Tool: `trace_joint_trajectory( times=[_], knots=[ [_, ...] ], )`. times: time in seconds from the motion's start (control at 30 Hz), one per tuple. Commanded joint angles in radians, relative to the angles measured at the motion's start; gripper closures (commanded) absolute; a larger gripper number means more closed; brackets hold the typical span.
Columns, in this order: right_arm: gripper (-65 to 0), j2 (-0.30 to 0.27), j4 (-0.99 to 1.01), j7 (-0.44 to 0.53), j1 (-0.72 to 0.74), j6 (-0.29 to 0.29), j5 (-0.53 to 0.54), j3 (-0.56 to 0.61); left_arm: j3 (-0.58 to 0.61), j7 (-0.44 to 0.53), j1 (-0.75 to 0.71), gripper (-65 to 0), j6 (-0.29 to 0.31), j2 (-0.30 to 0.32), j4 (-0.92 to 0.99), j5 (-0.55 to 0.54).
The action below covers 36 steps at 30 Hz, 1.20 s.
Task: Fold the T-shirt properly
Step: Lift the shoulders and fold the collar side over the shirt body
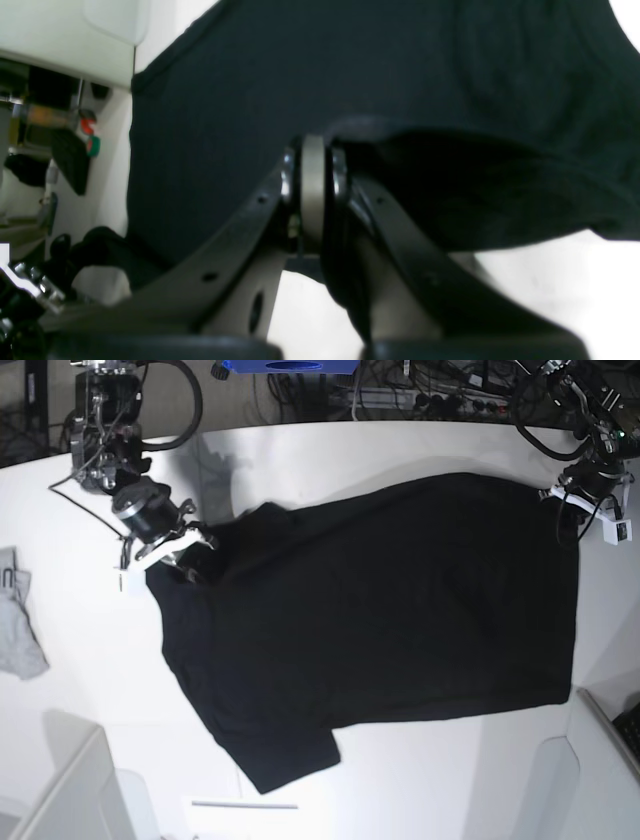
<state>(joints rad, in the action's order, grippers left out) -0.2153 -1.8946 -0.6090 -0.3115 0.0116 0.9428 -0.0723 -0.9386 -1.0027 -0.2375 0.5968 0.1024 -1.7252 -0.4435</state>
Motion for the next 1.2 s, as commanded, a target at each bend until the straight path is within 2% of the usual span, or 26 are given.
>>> trace_joint_trajectory(
  times=[0.0,0.37,0.47,0.63,0.87,1.17],
  knots=[
    [0.0,-0.009,-0.007,0.021,0.018,-0.005,0.014,-0.005,-0.003,0.018,0.008,0.0,-0.01,0.015,-0.005,-0.015],
    [0.0,-0.008,0.14,-0.033,0.163,-0.005,0.014,-0.005,-0.003,0.018,0.109,0.0,-0.019,0.024,0.07,-0.008],
    [0.0,-0.008,0.177,-0.033,0.202,-0.005,0.014,-0.005,0.048,0.02,0.137,0.0,-0.044,0.044,0.107,0.055],
    [0.0,-0.008,0.251,-0.033,0.254,-0.005,0.014,0.001,0.099,0.021,0.194,0.0,-0.044,0.047,0.149,0.114],
    [0.0,-0.011,0.326,-0.033,0.326,-0.005,0.014,0.002,0.102,0.021,0.238,0.0,-0.085,0.05,0.149,0.114],
    [0.0,-0.013,0.427,-0.033,0.395,-0.005,0.014,0.004,0.094,0.025,0.286,0.0,-0.087,0.049,0.198,0.113]
  ],
)
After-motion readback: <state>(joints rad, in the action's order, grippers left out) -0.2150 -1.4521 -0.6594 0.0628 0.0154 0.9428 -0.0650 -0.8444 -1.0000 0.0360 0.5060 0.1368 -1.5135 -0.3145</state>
